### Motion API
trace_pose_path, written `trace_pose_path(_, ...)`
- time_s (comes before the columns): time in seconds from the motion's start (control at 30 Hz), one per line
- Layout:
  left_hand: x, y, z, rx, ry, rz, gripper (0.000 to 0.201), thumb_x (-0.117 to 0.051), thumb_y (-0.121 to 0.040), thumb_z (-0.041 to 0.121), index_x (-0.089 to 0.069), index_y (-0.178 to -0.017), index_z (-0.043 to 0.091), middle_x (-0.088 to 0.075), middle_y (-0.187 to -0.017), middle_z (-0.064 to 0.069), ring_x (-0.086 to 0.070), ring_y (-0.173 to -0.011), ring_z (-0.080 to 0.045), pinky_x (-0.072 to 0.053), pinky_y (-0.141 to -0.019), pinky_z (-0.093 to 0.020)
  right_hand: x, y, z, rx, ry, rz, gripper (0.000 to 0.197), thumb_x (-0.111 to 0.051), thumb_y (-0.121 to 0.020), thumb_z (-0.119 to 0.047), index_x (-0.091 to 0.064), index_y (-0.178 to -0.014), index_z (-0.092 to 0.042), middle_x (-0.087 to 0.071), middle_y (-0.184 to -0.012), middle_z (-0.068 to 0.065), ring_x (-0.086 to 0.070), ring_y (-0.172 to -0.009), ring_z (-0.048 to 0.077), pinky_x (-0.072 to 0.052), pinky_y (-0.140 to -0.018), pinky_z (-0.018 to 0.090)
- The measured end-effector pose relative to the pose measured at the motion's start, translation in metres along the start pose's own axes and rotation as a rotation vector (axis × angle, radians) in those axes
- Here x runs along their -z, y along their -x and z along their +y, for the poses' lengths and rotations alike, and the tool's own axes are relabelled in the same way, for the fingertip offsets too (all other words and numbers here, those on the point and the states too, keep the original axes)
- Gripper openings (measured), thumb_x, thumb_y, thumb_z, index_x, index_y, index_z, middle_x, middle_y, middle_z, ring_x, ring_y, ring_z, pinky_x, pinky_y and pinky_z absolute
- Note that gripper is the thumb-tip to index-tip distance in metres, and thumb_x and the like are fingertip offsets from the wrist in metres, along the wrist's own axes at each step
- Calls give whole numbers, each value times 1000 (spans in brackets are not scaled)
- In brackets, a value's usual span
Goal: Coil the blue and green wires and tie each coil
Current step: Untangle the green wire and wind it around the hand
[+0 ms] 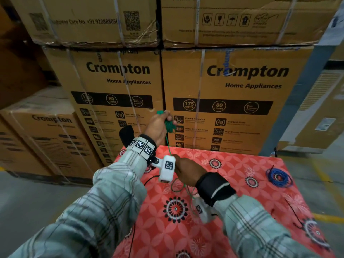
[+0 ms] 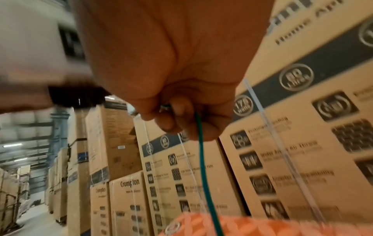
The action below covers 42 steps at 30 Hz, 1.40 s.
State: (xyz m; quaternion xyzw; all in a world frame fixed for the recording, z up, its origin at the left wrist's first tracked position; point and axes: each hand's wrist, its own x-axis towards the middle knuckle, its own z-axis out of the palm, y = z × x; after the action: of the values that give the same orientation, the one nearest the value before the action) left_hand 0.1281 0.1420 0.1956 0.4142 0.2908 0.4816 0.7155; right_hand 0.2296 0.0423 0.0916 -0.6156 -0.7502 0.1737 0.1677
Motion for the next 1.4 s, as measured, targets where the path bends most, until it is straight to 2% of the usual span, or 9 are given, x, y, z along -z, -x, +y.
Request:
trace_pose_path(0.1,19,2,-22,88,-262,-48,17,-41,-102,15,-48,-86,12,-49,-62,3,-54,-61,-17,-47,-59,-27,38,10,-5,170,111,183,14,-42,-96,-17,-56,-95,-15,-61,-85,5,-55,-75,25,-50,-67,42)
trace_pose_path(0.33,15,15,-40,164,-575,-274,21,-41,-101,15,-52,-84,8,-55,-69,-5,-55,-58,-20,-40,-59,-33,100,15,10,150,-36,338,7,-63,-87,-27,-64,-84,-21,-59,-70,-8,-50,-60,4,-40,-55,27)
trace_pose_path(0.5,11,28,-35,328,-526,-382,19,-36,-103,13,-50,-95,3,-63,-74,-11,-57,-58,-19,-48,-56,-26,119,12,16,84,-226,298,8,-56,-91,-12,-59,-92,-20,-59,-76,7,-56,-61,22,-47,-54,34)
trace_pose_path(0.67,8,38,-32,455,-316,-485,29,-31,-98,17,-55,-88,3,-45,-48,1,-39,-37,-12,-43,-62,-31,122,-1,35,39,-397,371,8,-66,-88,-14,-58,-89,-16,-51,-74,-6,-50,-50,-3,-37,-43,10)
trace_pose_path(0.83,3,38,-20,527,-66,-557,35,-32,-89,35,-52,-83,7,-35,-44,6,-31,-35,-11,-44,-62,-30,84,-12,65,-53,-490,405,24,-59,-94,-26,-62,-80,-7,-59,-72,-4,-54,-62,2,-44,-58,20)
trace_pose_path(1.03,-5,25,-13,334,133,-340,31,-31,-100,27,-49,-79,14,-33,-42,8,-31,-34,-6,-48,-61,-24,13,-7,46,-144,-590,330,32,-38,-103,-25,-59,-80,-17,-47,-60,-8,-41,-52,6,-33,-52,23)
trace_pose_path(1.2,4,-2,-4,19,174,-73,28,-30,-105,23,-48,-86,13,-45,-52,7,-44,-48,-9,-47,-71,-30,-18,12,31,-145,-364,-78,19,-35,-103,-24,-54,-103,-20,-54,-80,-6,-48,-69,13,-37,-62,26)
trace_pose_path(1.3,12,-9,-4,-6,34,-8,21,-32,-104,17,-46,-89,12,-51,-60,3,-54,-55,-13,-45,-64,-29,-9,22,23,-39,-59,-141,30,-36,-102,-25,-47,-127,-13,-62,-103,10,-57,-88,25,-44,-73,33)
trace_pose_path(1.4,20,-2,-19,54,-377,-19,20,-35,-104,19,-49,-90,14,-57,-68,2,-60,-69,-17,-46,-68,-34,24,23,9,147,25,-7,18,-39,-100,-20,-56,-104,-16,-61,-84,4,-57,-74,23,-48,-65,36)
